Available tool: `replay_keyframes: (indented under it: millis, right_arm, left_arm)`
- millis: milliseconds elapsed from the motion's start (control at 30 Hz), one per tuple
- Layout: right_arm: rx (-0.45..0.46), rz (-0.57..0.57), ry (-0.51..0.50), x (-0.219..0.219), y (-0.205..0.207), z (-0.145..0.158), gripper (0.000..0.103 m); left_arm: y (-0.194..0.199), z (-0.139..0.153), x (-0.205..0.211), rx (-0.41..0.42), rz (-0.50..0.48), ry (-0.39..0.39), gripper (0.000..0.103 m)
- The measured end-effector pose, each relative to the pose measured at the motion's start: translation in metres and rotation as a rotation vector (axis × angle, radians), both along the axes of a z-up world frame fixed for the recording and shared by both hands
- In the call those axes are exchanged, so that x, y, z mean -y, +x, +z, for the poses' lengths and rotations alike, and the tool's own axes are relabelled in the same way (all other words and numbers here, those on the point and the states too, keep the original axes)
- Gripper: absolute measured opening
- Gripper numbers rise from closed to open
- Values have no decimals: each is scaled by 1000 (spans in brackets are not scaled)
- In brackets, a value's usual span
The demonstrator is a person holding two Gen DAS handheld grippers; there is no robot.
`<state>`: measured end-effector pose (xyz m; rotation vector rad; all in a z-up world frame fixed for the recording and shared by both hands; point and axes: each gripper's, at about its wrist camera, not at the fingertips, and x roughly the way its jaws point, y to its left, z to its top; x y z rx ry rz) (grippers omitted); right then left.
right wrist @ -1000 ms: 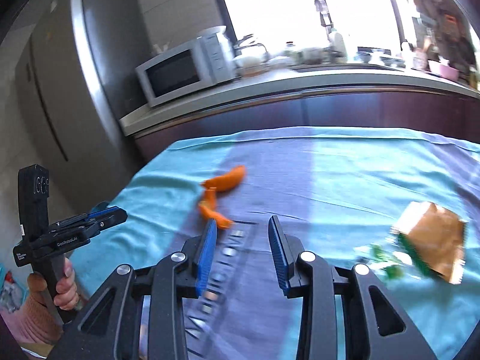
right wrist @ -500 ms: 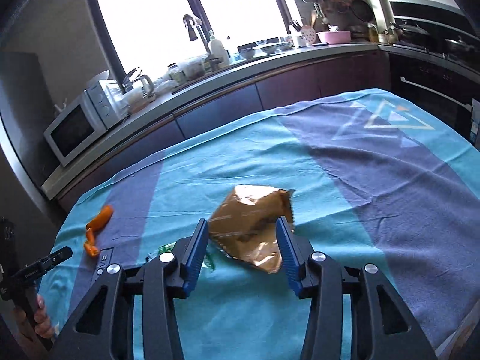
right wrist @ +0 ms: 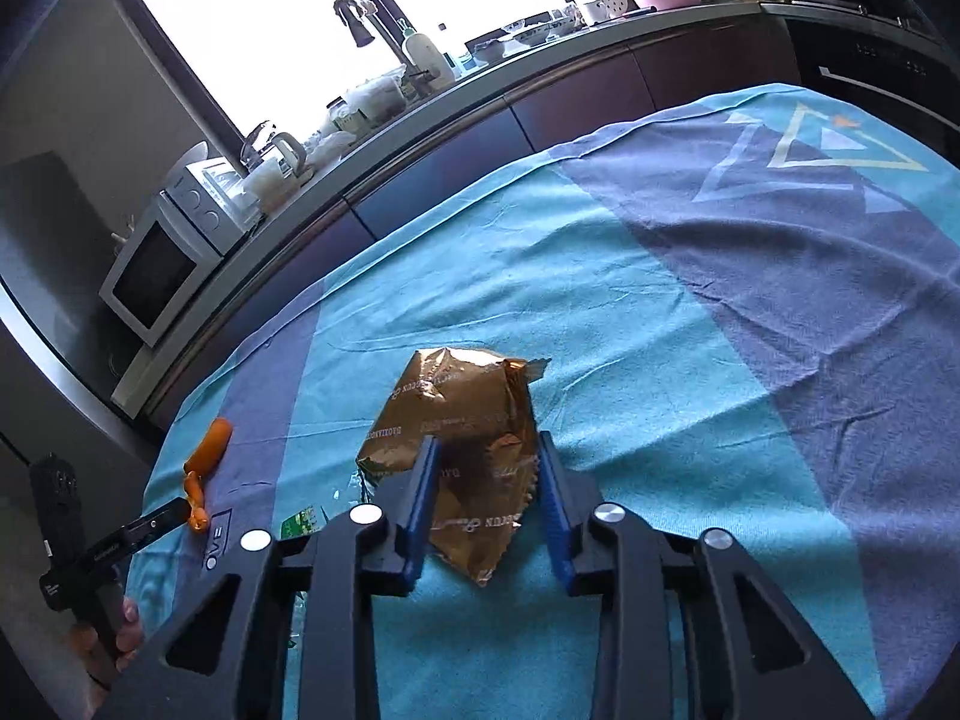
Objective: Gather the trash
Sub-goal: 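Grasp the orange peel with the left gripper while the right grasps the gold foil bag, then carry the orange peel and foil bag in both grippers over the teal bin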
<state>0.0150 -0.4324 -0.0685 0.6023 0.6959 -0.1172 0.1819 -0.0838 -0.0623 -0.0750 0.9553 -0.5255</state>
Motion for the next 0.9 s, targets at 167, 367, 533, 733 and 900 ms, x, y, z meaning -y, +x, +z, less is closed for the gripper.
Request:
replay_keyframes:
  millis: [167, 367, 533, 733, 900]
  right_arm:
    - [27, 27, -10, -5, 0, 5, 5]
    - [76, 41, -29, -14, 0, 20, 3]
    - [134, 49, -54, -22, -1, 38, 3]
    - [196, 86, -60, -38, -2, 58, 3]
    - [245, 153, -57, -63, -1, 74, 2]
  left_arm:
    - [1, -3, 5, -18, -4, -4, 28]
    - [-5, -1, -2, -19, 3, -27, 16]
    - [-18, 8, -14, 10, 5, -45, 15]
    - [-40, 26, -35, 66, 12, -60, 15]
    - [-58, 39, -57, 108, 21, -51, 15]
